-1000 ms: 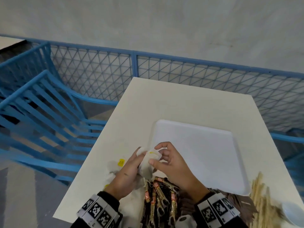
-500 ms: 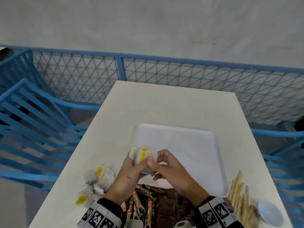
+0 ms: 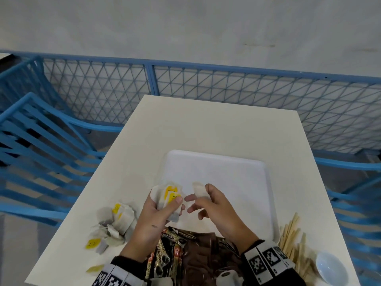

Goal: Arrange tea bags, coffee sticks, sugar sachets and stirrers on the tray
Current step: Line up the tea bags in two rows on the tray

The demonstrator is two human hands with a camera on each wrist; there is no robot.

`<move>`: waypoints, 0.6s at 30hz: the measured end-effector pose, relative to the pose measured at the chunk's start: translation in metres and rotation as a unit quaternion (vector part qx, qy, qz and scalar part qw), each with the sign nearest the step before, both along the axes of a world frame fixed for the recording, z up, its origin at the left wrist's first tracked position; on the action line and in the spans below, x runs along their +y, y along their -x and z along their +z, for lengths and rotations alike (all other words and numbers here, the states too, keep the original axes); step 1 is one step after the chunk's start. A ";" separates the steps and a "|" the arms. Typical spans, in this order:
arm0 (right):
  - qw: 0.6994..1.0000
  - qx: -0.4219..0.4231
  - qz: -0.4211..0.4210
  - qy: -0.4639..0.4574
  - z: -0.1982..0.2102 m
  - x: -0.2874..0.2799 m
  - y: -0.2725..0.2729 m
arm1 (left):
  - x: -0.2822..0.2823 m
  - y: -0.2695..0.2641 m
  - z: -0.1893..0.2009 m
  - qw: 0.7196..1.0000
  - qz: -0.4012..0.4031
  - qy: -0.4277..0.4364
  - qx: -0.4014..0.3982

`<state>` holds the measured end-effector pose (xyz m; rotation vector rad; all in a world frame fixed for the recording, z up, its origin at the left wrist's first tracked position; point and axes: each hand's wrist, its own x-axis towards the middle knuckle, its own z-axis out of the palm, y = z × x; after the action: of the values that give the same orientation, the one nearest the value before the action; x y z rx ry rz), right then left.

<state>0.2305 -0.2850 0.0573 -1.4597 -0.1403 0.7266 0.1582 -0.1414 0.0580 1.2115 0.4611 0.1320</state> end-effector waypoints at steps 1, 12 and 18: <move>1.000 0.004 0.001 -0.001 0.001 0.001 -0.001 | 0.003 0.001 0.000 1.000 0.007 0.002 0.000; 0.995 0.092 -0.032 -0.025 -0.030 0.030 -0.041 | 0.062 -0.006 -0.012 0.995 0.087 0.047 0.024; 0.994 0.035 -0.075 0.067 -0.047 0.067 -0.075 | 0.092 -0.023 -0.019 0.996 0.081 0.032 0.027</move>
<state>0.3058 -0.2185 0.0106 -1.5524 0.0719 0.6734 0.1808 -0.0498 0.0385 1.1164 0.6065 0.2225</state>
